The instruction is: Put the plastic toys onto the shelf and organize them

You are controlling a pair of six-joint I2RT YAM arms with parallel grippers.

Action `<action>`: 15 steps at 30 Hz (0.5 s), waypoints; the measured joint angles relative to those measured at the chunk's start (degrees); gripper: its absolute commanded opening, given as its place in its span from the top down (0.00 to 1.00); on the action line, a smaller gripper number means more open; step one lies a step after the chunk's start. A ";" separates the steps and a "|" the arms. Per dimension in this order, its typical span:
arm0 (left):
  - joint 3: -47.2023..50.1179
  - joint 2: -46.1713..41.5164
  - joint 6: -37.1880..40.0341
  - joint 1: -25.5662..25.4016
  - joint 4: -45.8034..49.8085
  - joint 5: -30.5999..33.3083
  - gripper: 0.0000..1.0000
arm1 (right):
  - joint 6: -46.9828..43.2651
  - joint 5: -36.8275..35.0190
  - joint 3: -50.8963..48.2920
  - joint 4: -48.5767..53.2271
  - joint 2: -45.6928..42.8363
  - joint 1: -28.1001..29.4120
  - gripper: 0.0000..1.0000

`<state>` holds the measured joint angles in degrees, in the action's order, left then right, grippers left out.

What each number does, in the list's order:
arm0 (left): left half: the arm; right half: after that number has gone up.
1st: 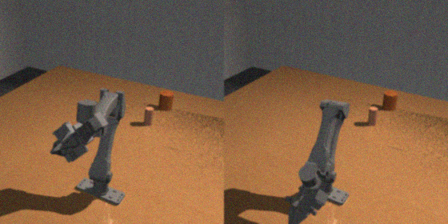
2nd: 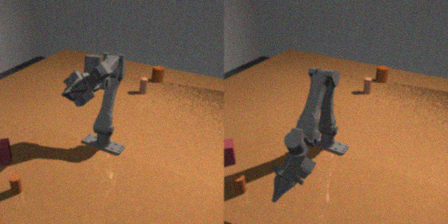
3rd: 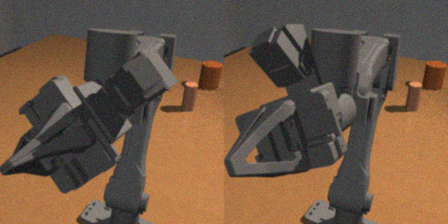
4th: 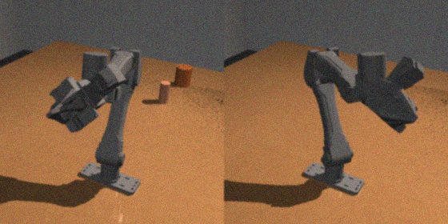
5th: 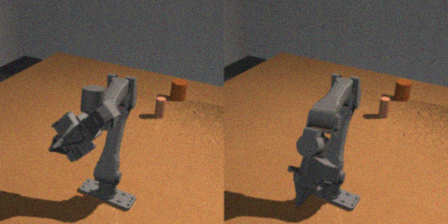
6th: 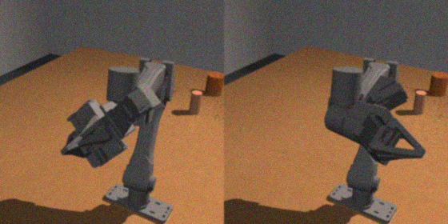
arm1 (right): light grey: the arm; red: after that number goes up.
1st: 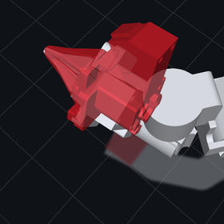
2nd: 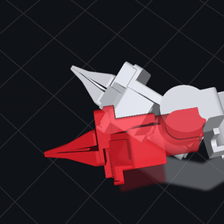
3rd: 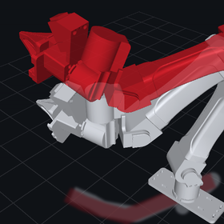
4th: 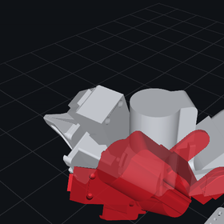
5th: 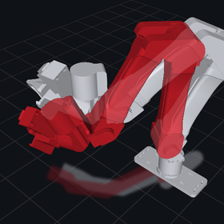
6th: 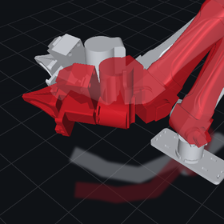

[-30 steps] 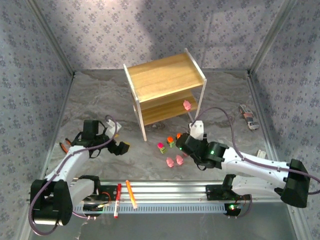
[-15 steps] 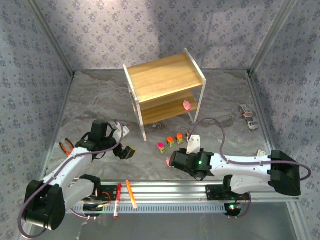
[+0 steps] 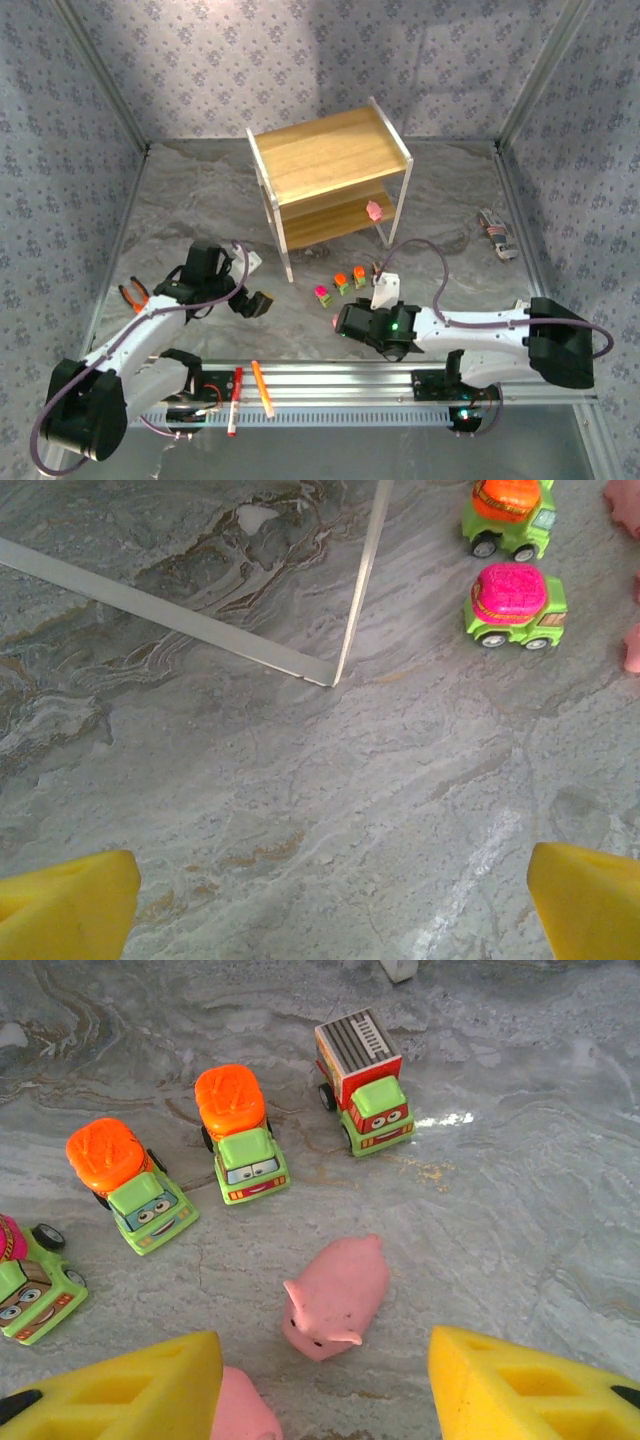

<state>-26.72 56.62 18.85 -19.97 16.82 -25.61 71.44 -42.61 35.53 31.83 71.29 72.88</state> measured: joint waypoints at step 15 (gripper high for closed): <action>-5.97 -0.35 -4.04 -6.45 2.97 2.23 0.00 | 1.20 4.57 -0.04 -6.25 8.04 -3.04 0.46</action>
<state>-32.69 56.27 14.81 -26.41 19.79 -23.38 72.64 -38.04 35.48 25.58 79.33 69.84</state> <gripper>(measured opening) 0.994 0.541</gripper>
